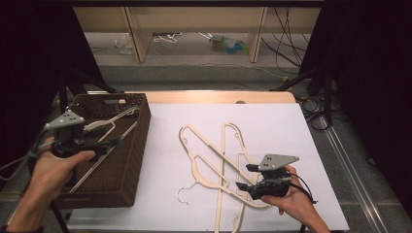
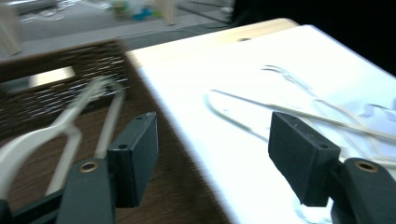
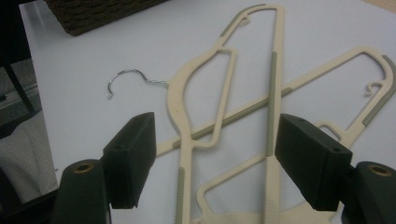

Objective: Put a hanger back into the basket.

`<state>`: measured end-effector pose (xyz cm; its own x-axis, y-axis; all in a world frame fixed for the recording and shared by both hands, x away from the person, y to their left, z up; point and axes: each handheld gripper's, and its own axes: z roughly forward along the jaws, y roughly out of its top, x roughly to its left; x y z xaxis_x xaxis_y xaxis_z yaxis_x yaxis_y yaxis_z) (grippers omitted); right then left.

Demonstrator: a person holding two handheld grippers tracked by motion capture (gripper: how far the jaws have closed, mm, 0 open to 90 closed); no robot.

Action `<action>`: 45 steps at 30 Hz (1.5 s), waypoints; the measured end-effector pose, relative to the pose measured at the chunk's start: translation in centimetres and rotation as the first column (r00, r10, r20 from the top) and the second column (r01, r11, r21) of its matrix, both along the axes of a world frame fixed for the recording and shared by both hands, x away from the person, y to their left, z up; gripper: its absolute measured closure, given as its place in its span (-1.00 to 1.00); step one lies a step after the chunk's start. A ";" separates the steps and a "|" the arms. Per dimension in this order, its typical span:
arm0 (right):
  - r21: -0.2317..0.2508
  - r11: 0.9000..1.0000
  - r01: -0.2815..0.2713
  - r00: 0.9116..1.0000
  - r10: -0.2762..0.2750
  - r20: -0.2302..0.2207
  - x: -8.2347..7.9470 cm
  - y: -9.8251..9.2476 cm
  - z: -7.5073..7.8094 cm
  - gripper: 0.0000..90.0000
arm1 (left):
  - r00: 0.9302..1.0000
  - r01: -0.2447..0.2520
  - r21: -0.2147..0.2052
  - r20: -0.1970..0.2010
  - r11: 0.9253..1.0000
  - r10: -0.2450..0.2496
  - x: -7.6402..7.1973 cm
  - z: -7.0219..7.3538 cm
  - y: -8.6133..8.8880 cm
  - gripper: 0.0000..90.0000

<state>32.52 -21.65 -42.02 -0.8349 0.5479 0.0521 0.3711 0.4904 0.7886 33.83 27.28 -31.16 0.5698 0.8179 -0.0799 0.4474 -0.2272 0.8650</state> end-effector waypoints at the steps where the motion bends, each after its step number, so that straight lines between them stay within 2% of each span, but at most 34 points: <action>1: -0.003 1.000 -0.002 1.000 0.002 -0.006 0.0 0.1 0.0 -0.33 | 1.000 -0.001 -0.033 -0.020 0.999 0.000 -0.6 0.0 -1.0 -0.26; 2: -0.005 1.000 -0.001 1.000 0.001 -0.004 0.0 0.3 0.0 -0.33 | 1.000 0.007 -0.025 -0.023 1.000 -0.007 -1.0 0.0 -1.7 -0.27; 3: -0.005 1.000 -0.003 1.000 0.003 0.000 0.0 0.4 -0.1 -0.33 | 0.999 0.022 -0.040 -0.046 0.999 -0.023 -1.6 -0.1 -2.8 -0.27; 4: -0.007 1.000 -0.011 1.000 0.011 -0.006 0.0 0.6 0.0 -0.33 | 0.996 0.084 0.020 0.000 0.996 -0.084 -1.4 -0.2 -2.9 -0.27; 5: -0.009 1.000 -0.013 1.000 0.013 -0.003 0.0 0.7 -0.1 -0.33 | 0.998 0.057 -0.028 -0.014 0.998 -0.057 -2.0 -0.6 -4.1 -0.27; 6: -0.008 1.000 -0.017 1.000 0.017 -0.008 0.0 0.9 -0.1 -0.33 | 0.996 0.083 -0.038 -0.022 0.996 -0.084 -2.3 -0.9 -4.9 -0.27; 7: -0.010 1.000 -0.019 1.000 0.019 -0.008 0.0 1.1 -0.1 -0.33 | 0.995 0.093 -0.041 -0.022 0.995 -0.094 -2.6 -1.3 -5.6 -0.27; 8: -0.015 1.000 -0.026 1.000 0.026 -0.006 0.0 1.3 -0.2 -0.33 | 0.992 0.124 -0.019 -0.022 0.992 -0.125 -2.7 -1.6 -6.1 -0.27; 9: -0.017 1.000 -0.027 1.000 0.027 -0.009 0.0 1.5 -0.3 -0.32 | 0.989 0.140 -0.012 -0.039 0.990 -0.140 -3.0 -2.0 -6.7 -0.28; 11: -0.025 0.999 -0.039 0.999 0.038 -0.014 0.0 1.8 -0.5 -0.32 | 0.984 0.169 -0.022 -0.050 0.985 -0.170 -3.5 -2.6 -7.6 -0.28; 14: -0.031 0.998 -0.047 0.999 0.047 -0.020 0.1 2.3 -0.6 -0.32 | 0.981 0.191 -0.041 -0.034 0.981 -0.192 -3.9 -3.1 -8.5 -0.32; 19: -0.034 0.999 -0.041 0.999 0.040 -0.024 0.5 2.5 -0.8 -0.32 | 0.974 0.224 -0.053 -0.014 0.973 -0.225 -4.6 -4.4 -9.5 -0.33; 21: -0.039 0.998 -0.041 0.999 0.040 -0.024 0.6 2.6 -0.8 -0.32 | 0.975 0.222 -0.063 -0.013 0.973 -0.223 -4.9 -5.1 -9.9 -0.34; 22: -0.035 0.999 -0.038 0.999 0.037 -0.022 0.7 2.6 -0.9 -0.32 | 0.973 0.231 -0.053 -0.007 0.971 -0.232 -4.9 -5.4 -10.0 -0.34; 24: -0.036 0.999 -0.041 0.999 0.040 -0.020 0.8 2.7 -0.9 -0.32 | 0.974 0.226 -0.075 -0.018 0.971 -0.228 -5.1 -6.3 -10.4 -0.37; 25: -0.036 0.999 -0.035 0.999 0.034 -0.020 0.8 2.8 -0.9 -0.32 | 0.972 0.235 -0.067 -0.010 0.970 -0.236 -5.2 -6.7 -10.5 -0.37; 30: -0.034 0.999 -0.042 0.999 0.041 -0.028 1.0 3.2 -1.2 -0.32 | 0.968 0.247 -0.102 -0.026 0.964 -0.251 -5.6 -8.6 -11.1 -0.43; 34: -0.039 0.998 -0.041 0.999 0.040 -0.035 1.2 3.5 -1.2 -0.32 | 0.965 0.260 -0.127 -0.004 0.957 -0.263 -6.0 -9.6 -11.1 -0.49; 35: -0.039 0.998 -0.045 0.999 0.044 -0.029 1.3 3.5 -1.2 -0.32 | 0.962 0.269 -0.131 -0.001 0.954 -0.272 -6.1 -9.8 -11.1 -0.50; 37: -0.038 0.998 -0.044 0.999 0.043 -0.030 1.4 3.7 -1.2 -0.32 | 0.964 0.266 -0.124 0.017 0.956 -0.266 -6.4 -10.2 -11.0 -0.51; 39: -0.039 0.999 -0.037 0.999 0.035 -0.031 1.5 3.8 -1.2 -0.32 | 0.961 0.276 -0.121 0.037 0.954 -0.273 -6.6 -10.7 -10.8 -0.52; 41: -0.041 0.999 -0.032 0.999 0.031 -0.031 1.5 3.9 -1.2 -0.32 | 0.960 0.279 -0.138 0.024 0.950 -0.278 -6.9 -11.2 -10.7 -0.55; 42: -0.042 0.998 -0.036 0.999 0.034 -0.036 1.6 3.9 -1.3 -0.32 | 0.962 0.273 -0.135 0.025 0.952 -0.273 -7.0 -11.4 -10.7 -0.55; 45: -0.042 0.999 -0.023 0.999 0.021 -0.028 1.9 3.9 -1.3 -0.32 | 0.957 0.289 -0.142 0.026 0.947 -0.288 -7.1 -12.2 -10.5 -0.57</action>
<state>34.37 -17.71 -43.34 -0.8453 0.5317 0.0525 0.3811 0.5312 0.7567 26.69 16.75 -43.33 0.7804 0.5987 -0.1804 0.3765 -0.2196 0.9000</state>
